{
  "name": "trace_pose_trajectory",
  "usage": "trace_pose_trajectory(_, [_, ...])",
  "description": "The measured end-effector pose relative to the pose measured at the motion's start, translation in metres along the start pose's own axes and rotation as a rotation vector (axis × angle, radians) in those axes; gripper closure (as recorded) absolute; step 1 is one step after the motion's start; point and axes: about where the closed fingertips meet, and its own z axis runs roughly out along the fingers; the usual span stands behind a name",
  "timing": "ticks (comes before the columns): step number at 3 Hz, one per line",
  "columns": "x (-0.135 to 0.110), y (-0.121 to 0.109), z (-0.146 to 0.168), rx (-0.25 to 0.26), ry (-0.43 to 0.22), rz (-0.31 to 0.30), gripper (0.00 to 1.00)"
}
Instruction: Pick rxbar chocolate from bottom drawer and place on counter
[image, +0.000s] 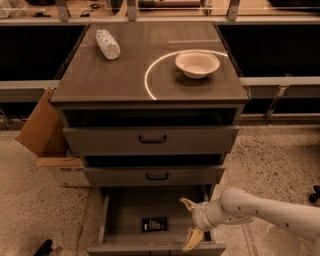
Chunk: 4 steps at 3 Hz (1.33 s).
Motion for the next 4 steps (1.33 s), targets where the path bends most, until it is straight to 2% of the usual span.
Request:
trace_pose_trajectory(1, [0.026,-0.02,0.064,-0.015,-0.082,0.027,0.0])
trace_pose_trajectory(2, [0.029,-0.026,0.072,-0.017,-0.094,0.013,0.0])
trace_pose_trajectory(4, [0.05,-0.051,0.108,-0.019,-0.104,-0.035,0.0])
